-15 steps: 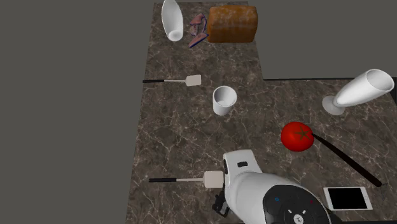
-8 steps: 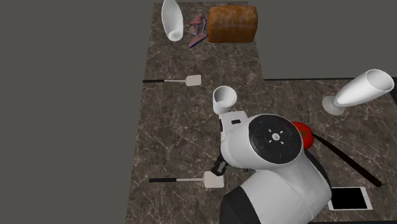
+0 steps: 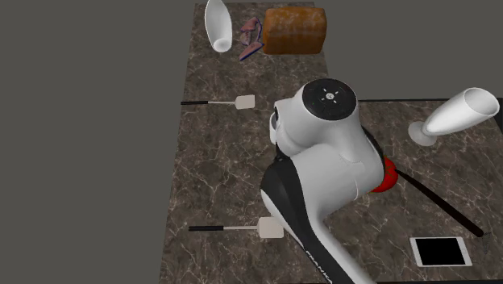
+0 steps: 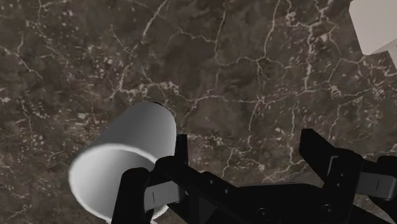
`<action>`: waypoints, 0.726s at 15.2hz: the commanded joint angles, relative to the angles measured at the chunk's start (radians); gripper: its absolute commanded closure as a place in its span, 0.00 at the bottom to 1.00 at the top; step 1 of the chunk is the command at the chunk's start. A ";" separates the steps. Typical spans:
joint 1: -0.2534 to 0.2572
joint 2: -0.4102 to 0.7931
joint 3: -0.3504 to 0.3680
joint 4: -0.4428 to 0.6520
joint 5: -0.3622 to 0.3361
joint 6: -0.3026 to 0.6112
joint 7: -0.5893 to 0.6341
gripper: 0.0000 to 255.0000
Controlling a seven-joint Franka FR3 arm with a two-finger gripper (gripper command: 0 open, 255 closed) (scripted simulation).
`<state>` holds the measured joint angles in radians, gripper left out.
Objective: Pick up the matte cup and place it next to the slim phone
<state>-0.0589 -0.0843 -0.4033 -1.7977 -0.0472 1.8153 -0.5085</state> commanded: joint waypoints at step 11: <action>-0.062 0.274 -0.048 0.238 0.114 0.011 -0.137 0.00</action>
<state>-0.1224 0.1944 -0.4518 -1.5404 0.0687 1.8102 -0.6455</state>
